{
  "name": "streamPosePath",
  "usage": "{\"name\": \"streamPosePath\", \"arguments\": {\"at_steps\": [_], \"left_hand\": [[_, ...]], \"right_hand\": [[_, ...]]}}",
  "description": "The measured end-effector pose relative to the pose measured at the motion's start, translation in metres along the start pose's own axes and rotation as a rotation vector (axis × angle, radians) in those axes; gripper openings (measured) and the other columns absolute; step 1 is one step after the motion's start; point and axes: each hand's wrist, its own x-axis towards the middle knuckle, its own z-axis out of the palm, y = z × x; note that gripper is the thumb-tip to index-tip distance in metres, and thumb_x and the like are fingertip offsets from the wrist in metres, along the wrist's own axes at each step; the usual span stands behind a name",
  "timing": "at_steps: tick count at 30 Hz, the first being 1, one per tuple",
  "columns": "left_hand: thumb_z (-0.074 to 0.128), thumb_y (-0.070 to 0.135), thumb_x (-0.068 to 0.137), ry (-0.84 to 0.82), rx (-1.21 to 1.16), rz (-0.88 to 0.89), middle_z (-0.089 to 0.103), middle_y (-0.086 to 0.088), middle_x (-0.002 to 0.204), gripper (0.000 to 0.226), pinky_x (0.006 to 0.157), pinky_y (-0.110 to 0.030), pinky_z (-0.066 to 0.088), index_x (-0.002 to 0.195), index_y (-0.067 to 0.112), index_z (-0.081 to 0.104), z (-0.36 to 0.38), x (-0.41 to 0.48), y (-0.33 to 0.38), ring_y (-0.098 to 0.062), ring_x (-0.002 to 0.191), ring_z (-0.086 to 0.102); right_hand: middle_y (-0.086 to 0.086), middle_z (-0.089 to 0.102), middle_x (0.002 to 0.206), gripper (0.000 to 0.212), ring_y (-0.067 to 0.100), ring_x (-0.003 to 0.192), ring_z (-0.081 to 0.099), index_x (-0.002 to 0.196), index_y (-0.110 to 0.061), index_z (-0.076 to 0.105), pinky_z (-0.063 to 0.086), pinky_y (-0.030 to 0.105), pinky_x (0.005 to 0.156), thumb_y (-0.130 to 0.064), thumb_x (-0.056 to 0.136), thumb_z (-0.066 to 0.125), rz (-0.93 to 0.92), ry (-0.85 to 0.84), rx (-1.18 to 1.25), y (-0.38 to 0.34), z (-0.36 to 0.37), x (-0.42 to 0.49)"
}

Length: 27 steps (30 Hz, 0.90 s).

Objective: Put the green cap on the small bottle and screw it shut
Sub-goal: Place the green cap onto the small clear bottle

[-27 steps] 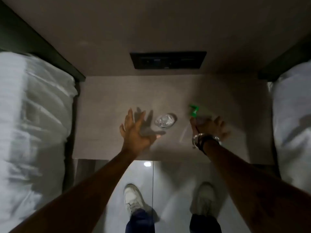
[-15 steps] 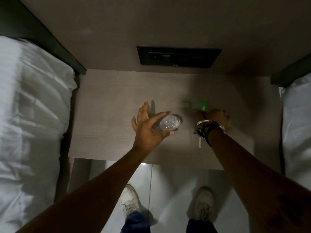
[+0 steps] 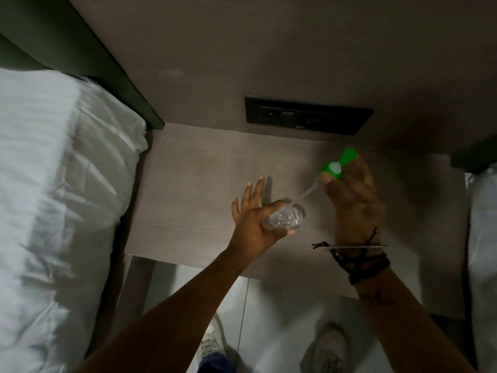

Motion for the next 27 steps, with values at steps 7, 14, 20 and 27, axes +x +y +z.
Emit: {"name": "streamPosePath", "arguments": {"at_steps": [7, 14, 20, 27], "left_hand": [[0.080, 0.049, 0.060, -0.018, -0.005, -0.028, 0.003, 0.008, 0.157, 0.055, 0.108, -0.044, -0.016, 0.110, 0.044, 0.060, 0.002, 0.002, -0.001, -0.006, 0.138, -0.018], [0.079, 0.048, 0.063, -0.043, -0.033, -0.054, 0.003, 0.005, 0.158, 0.052, 0.108, -0.046, -0.015, 0.111, 0.042, 0.061, -0.002, 0.001, 0.005, -0.007, 0.137, -0.017], [0.078, 0.042, 0.065, -0.038, -0.045, -0.042, 0.007, 0.001, 0.158, 0.051, 0.110, -0.049, -0.011, 0.113, 0.038, 0.062, -0.005, 0.000, 0.009, -0.017, 0.142, -0.009], [0.076, 0.047, 0.066, -0.059, 0.028, -0.043, 0.005, 0.002, 0.159, 0.053, 0.111, -0.050, -0.009, 0.116, 0.035, 0.061, -0.004, 0.004, 0.005, -0.019, 0.143, -0.010]], "right_hand": [[-0.002, 0.051, 0.139, 0.031, 0.025, 0.129, 0.046, 0.107, -0.028, 0.069, 0.045, 0.057, 0.099, -0.038, 0.077, 0.072, -0.073, 0.063, 0.009, 0.003, -0.012, -0.008], [0.006, 0.049, 0.142, 0.027, 0.034, 0.129, 0.043, 0.103, -0.039, 0.067, 0.039, 0.058, 0.103, -0.035, 0.077, 0.069, -0.159, 0.029, -0.110, 0.000, -0.008, -0.021], [0.011, 0.043, 0.143, 0.036, 0.035, 0.133, 0.034, 0.103, -0.011, 0.071, 0.028, 0.042, 0.109, -0.013, 0.068, 0.081, -0.187, -0.191, -0.472, 0.034, 0.003, -0.040], [0.018, 0.038, 0.146, 0.048, 0.039, 0.133, 0.034, 0.109, -0.014, 0.067, 0.031, 0.052, 0.107, -0.020, 0.064, 0.084, -0.226, -0.193, -0.598, 0.051, 0.000, -0.034]]}}
